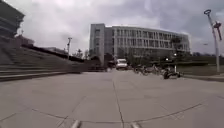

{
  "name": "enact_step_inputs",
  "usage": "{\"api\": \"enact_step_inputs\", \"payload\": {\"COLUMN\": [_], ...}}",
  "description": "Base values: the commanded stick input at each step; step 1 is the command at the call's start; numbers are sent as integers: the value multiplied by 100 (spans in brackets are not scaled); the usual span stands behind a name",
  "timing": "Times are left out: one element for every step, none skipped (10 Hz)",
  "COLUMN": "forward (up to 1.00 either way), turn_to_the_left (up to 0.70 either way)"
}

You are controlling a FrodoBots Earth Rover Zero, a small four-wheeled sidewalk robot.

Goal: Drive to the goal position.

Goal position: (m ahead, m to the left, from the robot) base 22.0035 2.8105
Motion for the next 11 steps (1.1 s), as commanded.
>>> {"api": "enact_step_inputs", "payload": {"forward": [85,85,85,85,85,85,85,85,85,85,85], "turn_to_the_left": [0,0,0,0,0,0,0,0,0,0,0]}}
